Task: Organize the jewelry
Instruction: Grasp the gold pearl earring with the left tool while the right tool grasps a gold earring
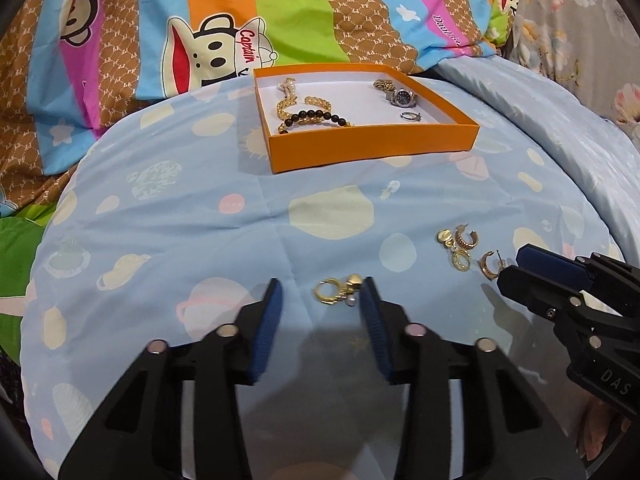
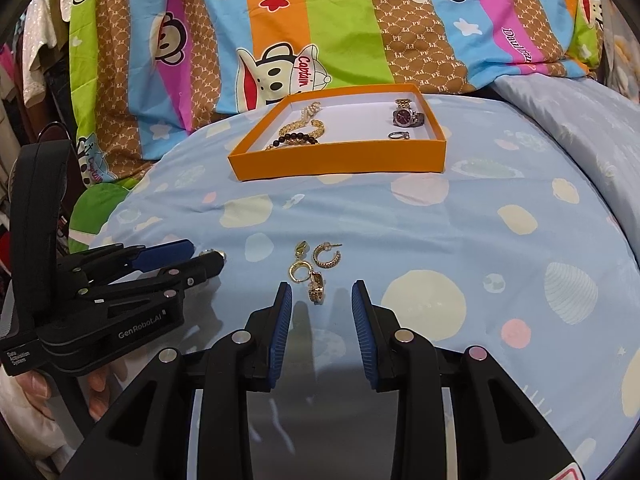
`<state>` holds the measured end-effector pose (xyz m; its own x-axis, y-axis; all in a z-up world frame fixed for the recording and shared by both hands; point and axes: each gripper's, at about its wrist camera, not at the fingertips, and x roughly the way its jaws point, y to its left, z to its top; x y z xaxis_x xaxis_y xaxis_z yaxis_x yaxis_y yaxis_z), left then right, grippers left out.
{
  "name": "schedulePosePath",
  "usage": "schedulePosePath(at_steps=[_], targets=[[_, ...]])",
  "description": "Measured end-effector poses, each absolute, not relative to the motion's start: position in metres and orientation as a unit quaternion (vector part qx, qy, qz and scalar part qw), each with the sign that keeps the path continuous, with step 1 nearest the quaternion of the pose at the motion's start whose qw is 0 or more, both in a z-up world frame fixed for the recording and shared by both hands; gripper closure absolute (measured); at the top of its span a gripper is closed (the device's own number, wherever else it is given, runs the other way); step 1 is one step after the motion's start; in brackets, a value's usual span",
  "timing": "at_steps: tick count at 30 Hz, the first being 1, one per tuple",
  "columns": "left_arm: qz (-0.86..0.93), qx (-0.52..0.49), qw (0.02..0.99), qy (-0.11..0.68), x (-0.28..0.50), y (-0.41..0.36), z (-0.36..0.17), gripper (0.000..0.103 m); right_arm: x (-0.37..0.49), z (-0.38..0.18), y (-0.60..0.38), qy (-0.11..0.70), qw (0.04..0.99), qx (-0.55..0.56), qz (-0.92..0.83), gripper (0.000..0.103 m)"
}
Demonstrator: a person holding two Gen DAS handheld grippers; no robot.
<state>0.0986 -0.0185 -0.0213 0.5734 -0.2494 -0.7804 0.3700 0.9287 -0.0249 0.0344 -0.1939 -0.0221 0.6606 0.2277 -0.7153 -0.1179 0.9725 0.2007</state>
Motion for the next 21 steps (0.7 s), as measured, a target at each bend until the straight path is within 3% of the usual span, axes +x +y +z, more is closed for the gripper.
schedulePosePath(at_steps=[4,15,21], targets=[[-0.182,0.066,0.884,0.425,0.098,-0.017,-0.02,0.087,0.034,-0.022,-0.192,0.4,0.909,0.062,0.096,0.072],[-0.17,0.025,0.889,0.425,0.103,0.0,-0.017,0.087,0.029,-0.013,-0.178,0.376,0.916,0.055,0.127,0.072],[-0.171,0.022,0.887,0.429,0.104,0.001,-0.018,0.087,0.046,-0.022,-0.157,0.41,0.904,0.025,0.123,0.077]])
